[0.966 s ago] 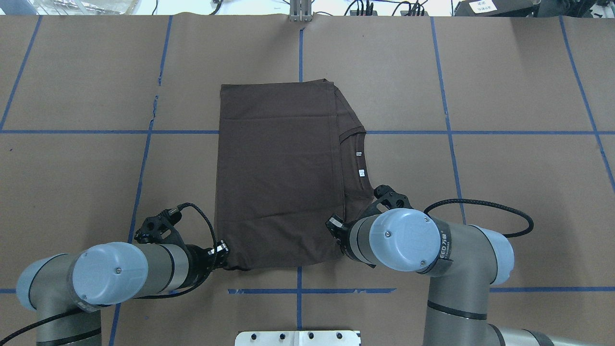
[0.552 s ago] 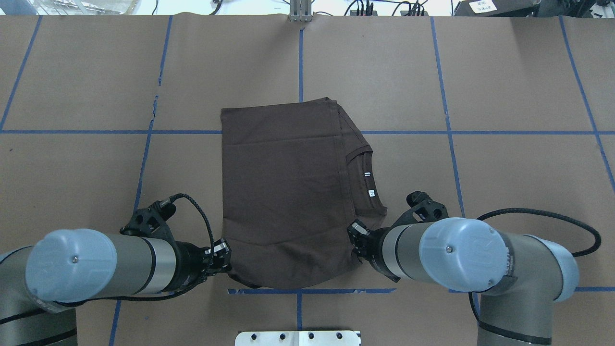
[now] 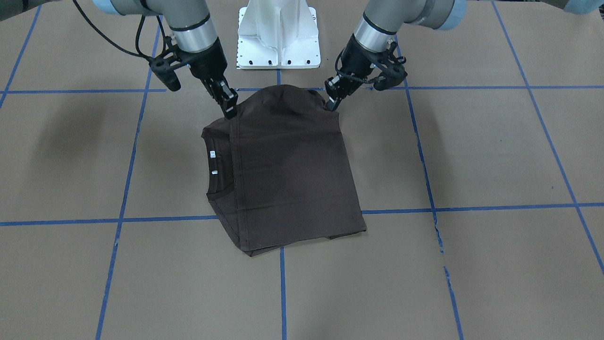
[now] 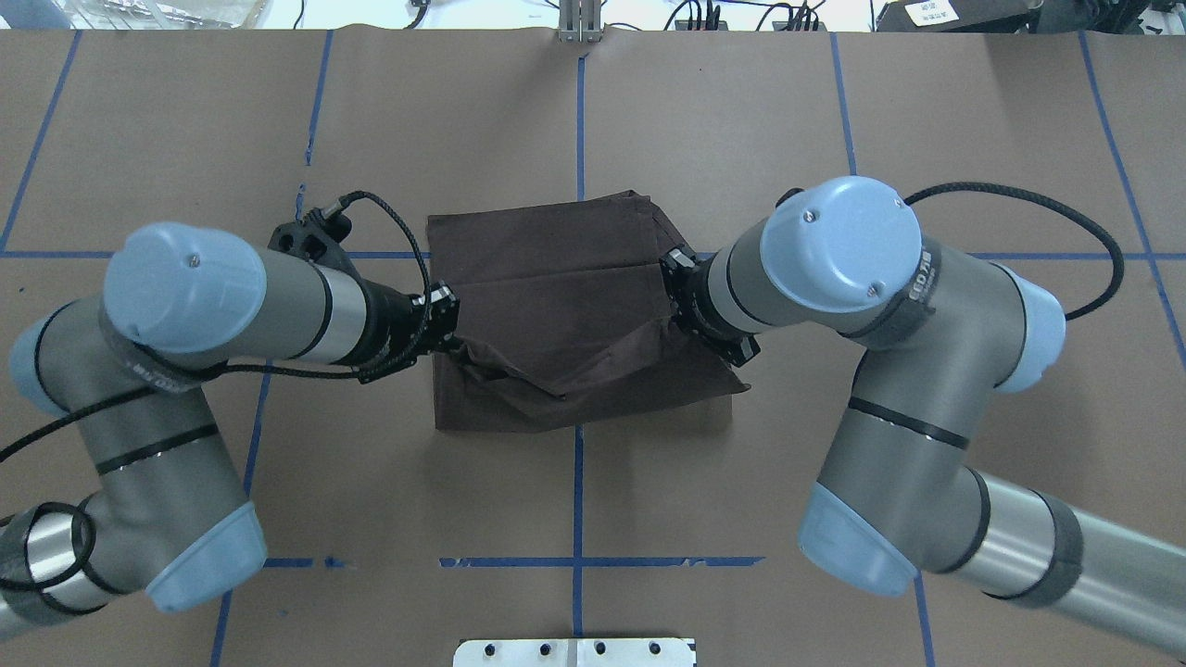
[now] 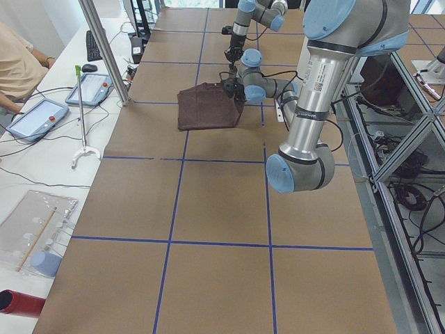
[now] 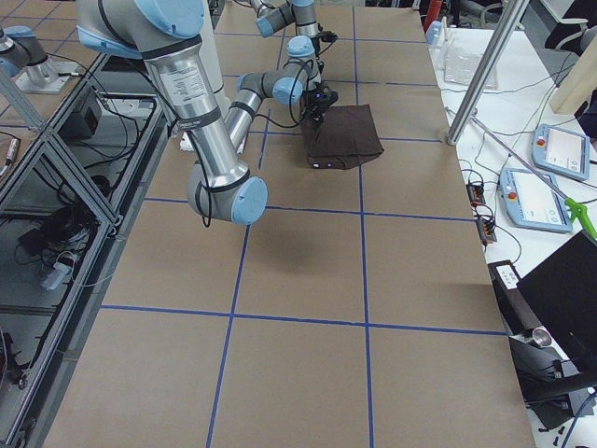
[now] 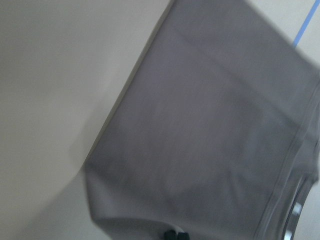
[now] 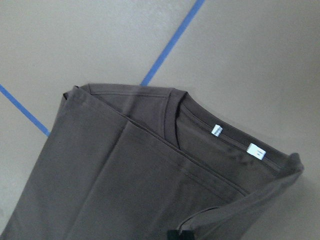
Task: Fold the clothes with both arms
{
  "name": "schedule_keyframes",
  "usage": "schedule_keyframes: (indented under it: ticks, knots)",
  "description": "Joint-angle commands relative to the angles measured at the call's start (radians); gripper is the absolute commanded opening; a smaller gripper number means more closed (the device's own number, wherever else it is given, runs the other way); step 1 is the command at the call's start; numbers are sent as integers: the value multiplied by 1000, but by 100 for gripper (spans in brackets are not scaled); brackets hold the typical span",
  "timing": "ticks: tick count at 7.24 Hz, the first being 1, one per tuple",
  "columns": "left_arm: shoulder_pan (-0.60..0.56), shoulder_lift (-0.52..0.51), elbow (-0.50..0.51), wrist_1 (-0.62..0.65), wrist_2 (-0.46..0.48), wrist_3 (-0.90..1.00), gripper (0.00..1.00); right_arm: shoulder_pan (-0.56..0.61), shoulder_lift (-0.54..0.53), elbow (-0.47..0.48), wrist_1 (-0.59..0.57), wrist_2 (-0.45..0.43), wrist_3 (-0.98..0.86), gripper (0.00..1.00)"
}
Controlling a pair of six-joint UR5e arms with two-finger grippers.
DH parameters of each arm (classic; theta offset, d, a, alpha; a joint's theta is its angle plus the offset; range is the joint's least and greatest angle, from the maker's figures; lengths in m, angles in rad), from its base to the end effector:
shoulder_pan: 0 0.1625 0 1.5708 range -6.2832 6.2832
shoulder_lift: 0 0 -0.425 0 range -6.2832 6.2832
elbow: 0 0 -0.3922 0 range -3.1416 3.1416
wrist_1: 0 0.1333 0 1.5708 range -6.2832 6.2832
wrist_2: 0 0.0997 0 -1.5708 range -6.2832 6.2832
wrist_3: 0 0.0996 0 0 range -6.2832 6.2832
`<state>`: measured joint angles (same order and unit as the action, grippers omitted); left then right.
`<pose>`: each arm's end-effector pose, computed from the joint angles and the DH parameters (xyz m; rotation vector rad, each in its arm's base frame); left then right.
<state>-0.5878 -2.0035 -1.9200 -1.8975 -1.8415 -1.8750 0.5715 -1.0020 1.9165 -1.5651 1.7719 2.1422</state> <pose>0.4292 -0.4142 0.2255 -0.0858 1.1462 -0.6443 -0.4486 -0.4233 0.1896 -0.1947 -0.9568 0.9631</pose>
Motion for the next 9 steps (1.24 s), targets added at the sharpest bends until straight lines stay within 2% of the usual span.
schedule_keyframes:
  ticks: [1,2,4,5,6,7,8,9]
  knots:
    - [-75,-40,136,-41,-19,81,0,77,130,-213,75,52,-25,0]
    - [-78,-41,179,-96,-18,83,0,105,147,-325,205,96,-27,0]
    - [-116,-87,305,-158,-15,92,0,114,228,-498,298,106,-37,0]
    - [-145,-151,487,-269,-13,133,0,132,268,-639,426,106,-45,0]
    - [-189,-219,703,-420,11,205,75,163,325,-789,521,107,-162,70]
    - [-252,-225,728,-457,28,302,100,219,389,-912,522,153,-256,100]
    - [-271,-221,713,-460,6,324,100,294,381,-927,521,228,-371,100]
    - [-273,-212,685,-459,-28,329,100,335,356,-926,519,260,-421,100]
